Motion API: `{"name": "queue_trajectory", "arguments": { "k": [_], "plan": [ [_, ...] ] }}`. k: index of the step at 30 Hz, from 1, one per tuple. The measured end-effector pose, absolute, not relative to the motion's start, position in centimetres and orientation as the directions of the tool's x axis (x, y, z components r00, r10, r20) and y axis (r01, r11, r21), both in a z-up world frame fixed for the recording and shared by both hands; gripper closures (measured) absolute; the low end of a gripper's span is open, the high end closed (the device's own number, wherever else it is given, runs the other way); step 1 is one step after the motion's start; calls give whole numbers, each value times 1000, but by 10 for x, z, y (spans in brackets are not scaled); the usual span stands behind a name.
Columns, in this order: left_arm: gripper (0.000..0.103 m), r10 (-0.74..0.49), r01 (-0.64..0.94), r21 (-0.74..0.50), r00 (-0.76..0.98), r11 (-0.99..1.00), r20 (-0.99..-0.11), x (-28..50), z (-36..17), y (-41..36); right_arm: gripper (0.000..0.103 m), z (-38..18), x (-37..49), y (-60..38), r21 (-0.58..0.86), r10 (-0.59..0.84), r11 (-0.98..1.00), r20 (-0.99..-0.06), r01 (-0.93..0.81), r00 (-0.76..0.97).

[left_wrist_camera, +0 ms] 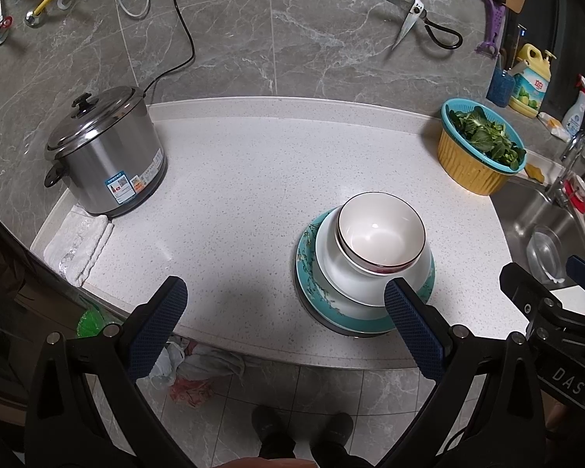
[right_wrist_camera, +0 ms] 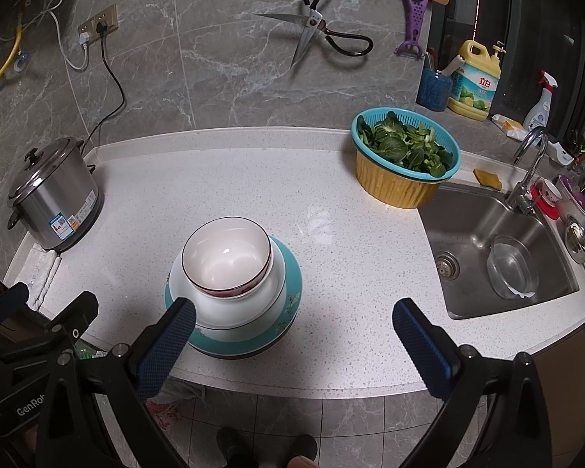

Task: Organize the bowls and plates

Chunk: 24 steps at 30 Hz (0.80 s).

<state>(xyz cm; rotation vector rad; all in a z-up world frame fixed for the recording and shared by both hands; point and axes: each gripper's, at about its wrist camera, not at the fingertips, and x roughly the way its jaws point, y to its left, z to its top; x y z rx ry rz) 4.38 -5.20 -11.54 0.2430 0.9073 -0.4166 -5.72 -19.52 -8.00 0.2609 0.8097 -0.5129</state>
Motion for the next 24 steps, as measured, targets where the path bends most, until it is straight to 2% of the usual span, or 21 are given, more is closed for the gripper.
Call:
{"name": "queue_trajectory", "arguments": {
  "k": [24],
  "plan": [
    [0, -253, 451, 25, 543, 892, -801, 61, -121, -55, 0, -84, -52, -211, 31, -319, 856, -755, 516, 574]
  ]
}}
